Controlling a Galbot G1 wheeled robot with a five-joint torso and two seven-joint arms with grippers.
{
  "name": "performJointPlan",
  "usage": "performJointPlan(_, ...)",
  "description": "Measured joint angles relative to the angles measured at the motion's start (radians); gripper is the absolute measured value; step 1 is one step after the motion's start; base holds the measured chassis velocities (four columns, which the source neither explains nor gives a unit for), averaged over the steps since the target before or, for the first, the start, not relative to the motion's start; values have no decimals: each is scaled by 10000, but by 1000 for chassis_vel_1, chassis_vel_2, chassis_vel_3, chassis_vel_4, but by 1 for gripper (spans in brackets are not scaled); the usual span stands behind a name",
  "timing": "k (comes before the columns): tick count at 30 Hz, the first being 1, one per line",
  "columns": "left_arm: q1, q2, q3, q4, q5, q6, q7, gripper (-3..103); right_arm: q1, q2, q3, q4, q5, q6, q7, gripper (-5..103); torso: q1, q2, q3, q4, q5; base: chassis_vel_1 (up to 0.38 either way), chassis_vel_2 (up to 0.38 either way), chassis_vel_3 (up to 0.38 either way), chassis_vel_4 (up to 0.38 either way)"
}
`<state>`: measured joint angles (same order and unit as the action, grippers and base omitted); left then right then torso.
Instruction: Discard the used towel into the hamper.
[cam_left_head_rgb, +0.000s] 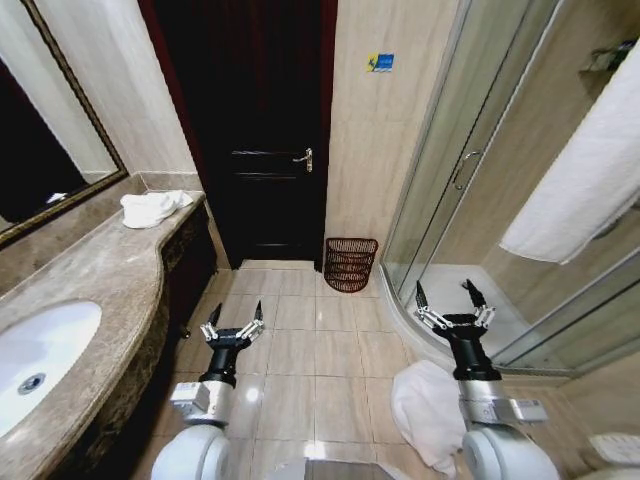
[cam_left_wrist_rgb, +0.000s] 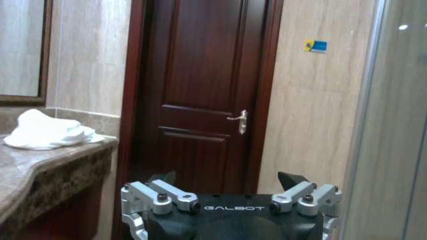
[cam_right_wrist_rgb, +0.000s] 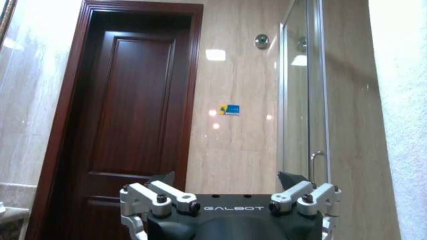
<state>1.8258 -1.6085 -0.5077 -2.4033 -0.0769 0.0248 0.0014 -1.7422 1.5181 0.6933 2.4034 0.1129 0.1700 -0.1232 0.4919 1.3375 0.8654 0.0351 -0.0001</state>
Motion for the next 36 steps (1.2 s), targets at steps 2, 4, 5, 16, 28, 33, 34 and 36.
performJointPlan(2,18,0,131,-67,1,-36,-8,100,-136,2,47,67,45,-23,-28,100,0,0,0,0,1,0,0,0,0)
performJointPlan(4,-122,1,189,-18,214,-155,-138,100,-246,29,94,73,163,-19,-28,100,0,0,0,-1,2,0,0,0,0)
performJointPlan(5,-122,1,189,-18,214,-155,-138,100,-246,29,94,73,163,-19,-28,100,0,0,0,-1,2,0,0,0,0)
performJointPlan(16,-234,2,411,-533,265,-325,-148,100,-465,322,69,73,416,189,-418,100,-1,0,0,0,0,0,0,0,0)
performJointPlan(28,-268,3,465,-285,534,-576,-300,100,-427,483,-34,64,269,165,-503,100,0,0,0,0,0,0,0,0,0)
performJointPlan(33,-318,3,491,-21,868,-846,-396,100,-375,456,-67,64,296,167,-564,100,0,0,0,0,0,0,0,0,0)
performJointPlan(34,-323,4,542,44,966,-921,-440,100,-354,458,-94,62,300,172,-596,100,0,0,0,0,0,0,0,0,0)
performJointPlan(36,-318,4,602,84,1038,-999,-494,99,-333,472,-119,53,299,179,-622,100,0,0,0,0,1,0,0,0,0)
